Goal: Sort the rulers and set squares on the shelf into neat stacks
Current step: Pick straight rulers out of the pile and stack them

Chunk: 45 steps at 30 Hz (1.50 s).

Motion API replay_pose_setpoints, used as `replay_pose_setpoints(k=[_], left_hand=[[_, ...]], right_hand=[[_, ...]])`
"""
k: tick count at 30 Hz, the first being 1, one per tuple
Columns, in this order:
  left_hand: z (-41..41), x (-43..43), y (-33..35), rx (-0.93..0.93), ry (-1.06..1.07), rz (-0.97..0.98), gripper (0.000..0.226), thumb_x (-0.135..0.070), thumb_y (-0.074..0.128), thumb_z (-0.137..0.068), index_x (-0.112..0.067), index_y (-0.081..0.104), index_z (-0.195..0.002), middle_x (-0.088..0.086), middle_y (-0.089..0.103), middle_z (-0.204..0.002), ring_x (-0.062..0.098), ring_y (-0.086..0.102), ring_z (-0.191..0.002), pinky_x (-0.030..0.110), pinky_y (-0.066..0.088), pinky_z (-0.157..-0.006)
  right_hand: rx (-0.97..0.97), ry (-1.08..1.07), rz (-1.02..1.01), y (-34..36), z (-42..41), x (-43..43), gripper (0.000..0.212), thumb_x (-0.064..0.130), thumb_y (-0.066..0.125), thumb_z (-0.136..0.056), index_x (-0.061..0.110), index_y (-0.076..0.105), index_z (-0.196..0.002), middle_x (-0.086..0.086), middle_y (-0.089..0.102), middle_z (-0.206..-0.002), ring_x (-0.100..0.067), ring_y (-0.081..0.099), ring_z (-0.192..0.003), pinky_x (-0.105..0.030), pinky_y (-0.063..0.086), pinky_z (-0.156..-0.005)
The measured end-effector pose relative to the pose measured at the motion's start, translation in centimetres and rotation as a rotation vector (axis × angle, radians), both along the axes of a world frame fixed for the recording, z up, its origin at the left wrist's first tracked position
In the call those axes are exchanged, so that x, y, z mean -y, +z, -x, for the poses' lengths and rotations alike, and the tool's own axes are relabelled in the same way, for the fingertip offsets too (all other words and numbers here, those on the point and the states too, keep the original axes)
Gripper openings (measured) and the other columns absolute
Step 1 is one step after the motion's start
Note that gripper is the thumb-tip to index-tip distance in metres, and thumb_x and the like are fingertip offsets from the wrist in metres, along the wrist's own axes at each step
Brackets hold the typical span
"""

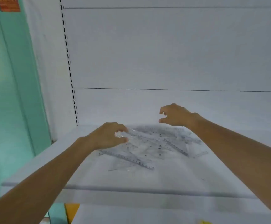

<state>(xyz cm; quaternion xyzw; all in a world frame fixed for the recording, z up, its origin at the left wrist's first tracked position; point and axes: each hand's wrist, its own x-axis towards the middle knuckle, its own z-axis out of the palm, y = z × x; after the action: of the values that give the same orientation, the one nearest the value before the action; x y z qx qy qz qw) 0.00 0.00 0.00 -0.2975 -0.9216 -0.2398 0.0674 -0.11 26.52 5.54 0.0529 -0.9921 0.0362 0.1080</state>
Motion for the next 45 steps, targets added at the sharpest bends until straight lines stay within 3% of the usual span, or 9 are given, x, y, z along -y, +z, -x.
replay_pose_setpoints(k=[10,15,18,25,28,34,38,42,45], left_hand=[[1.5,-1.6,-2.3,-0.097,0.017,0.299,0.058,-0.046,0.051,-0.089,-0.035,0.029,-0.142,-0.01,0.031,-0.149,0.012,0.021,-0.137,0.035,0.021,-0.112],[2.4,-2.7,-3.0,0.012,-0.032,0.23,0.051,-0.045,0.047,-0.092,-0.035,0.033,-0.14,-0.004,0.041,-0.141,0.015,0.033,-0.131,0.034,0.028,-0.108],[2.3,-2.9,-2.9,-0.114,-0.033,0.329,0.04,-0.043,0.043,-0.094,-0.032,0.047,-0.132,0.0,0.048,-0.121,0.017,0.044,-0.113,0.028,0.033,-0.09],[1.2,-3.9,-2.2,-0.529,-0.019,0.296,0.03,-0.028,0.032,-0.1,-0.012,0.057,-0.106,0.005,0.06,-0.099,0.026,0.058,-0.084,0.029,0.037,-0.069],[0.6,-4.5,-1.5,-0.527,0.023,0.19,0.032,-0.031,0.029,-0.1,-0.015,0.054,-0.11,0.005,0.056,-0.09,0.029,0.057,-0.075,0.034,0.042,-0.066],[-0.2,-7.6,-0.8,-0.406,0.016,0.203,0.049,-0.048,0.033,-0.094,-0.026,0.037,-0.138,-0.003,0.046,-0.099,0.019,0.053,-0.085,0.028,0.035,-0.071],[-1.2,-11.1,-1.1,-0.335,-0.119,0.256,0.058,-0.028,0.041,-0.094,-0.021,0.018,-0.147,0.0,0.044,-0.104,0.013,0.041,-0.085,0.025,0.033,-0.072],[-3.4,-15.8,-0.9,-0.298,-0.214,0.229,0.04,-0.028,0.033,-0.098,-0.023,0.034,-0.137,0.003,0.057,-0.113,0.024,0.054,-0.101,0.029,0.034,-0.074],[-5.2,-20.1,-0.3,-0.333,-0.257,0.238,0.021,-0.031,0.035,-0.097,-0.024,0.052,-0.106,0.002,0.061,-0.096,0.028,0.057,-0.095,0.031,0.037,-0.07]], right_hand=[[0.219,0.191,0.229,-5.9,3.6,3.0,0.04,0.045,0.069,-0.077,0.01,0.066,-0.096,-0.002,0.063,-0.095,-0.014,0.056,-0.083,-0.023,0.045,-0.07],[0.237,0.202,0.28,-6.0,4.0,2.5,0.032,0.037,0.068,-0.08,0.005,0.065,-0.078,-0.002,0.065,-0.079,-0.013,0.058,-0.07,-0.023,0.046,-0.06],[0.2,0.174,0.238,-5.7,3.6,1.9,0.03,0.034,0.067,-0.079,0.006,0.067,-0.089,-0.007,0.068,-0.092,-0.021,0.063,-0.084,-0.035,0.053,-0.078],[0.052,0.109,0.339,-5.0,1.3,0.3,0.032,0.022,0.06,-0.082,-0.005,0.055,-0.098,-0.018,0.057,-0.089,-0.029,0.05,-0.075,-0.044,0.047,-0.071],[-0.032,0.083,0.365,-5.2,0.0,-1.1,0.03,0.026,0.061,-0.082,0.004,0.055,-0.102,-0.012,0.061,-0.1,-0.028,0.058,-0.09,-0.041,0.049,-0.081],[-0.199,-0.061,0.339,-6.5,-4.3,-5.8,0.037,0.047,0.066,-0.079,0.02,0.059,-0.103,0.004,0.054,-0.087,-0.012,0.051,-0.079,-0.024,0.037,-0.069],[-0.247,-0.177,0.308,-7.3,-8.7,-10.0,0.039,0.049,0.066,-0.077,0.023,0.062,-0.106,0.004,0.055,-0.088,-0.012,0.05,-0.08,-0.026,0.034,-0.071],[-0.282,-0.264,0.256,-7.0,-12.8,-14.8,0.04,0.052,0.067,-0.075,0.028,0.062,-0.108,0.007,0.051,-0.088,-0.011,0.048,-0.082,-0.027,0.033,-0.074],[-0.309,-0.321,0.226,-6.3,-15.4,-18.9,0.04,0.057,0.065,-0.074,0.031,0.062,-0.105,0.007,0.05,-0.084,-0.013,0.047,-0.08,-0.027,0.03,-0.072]])
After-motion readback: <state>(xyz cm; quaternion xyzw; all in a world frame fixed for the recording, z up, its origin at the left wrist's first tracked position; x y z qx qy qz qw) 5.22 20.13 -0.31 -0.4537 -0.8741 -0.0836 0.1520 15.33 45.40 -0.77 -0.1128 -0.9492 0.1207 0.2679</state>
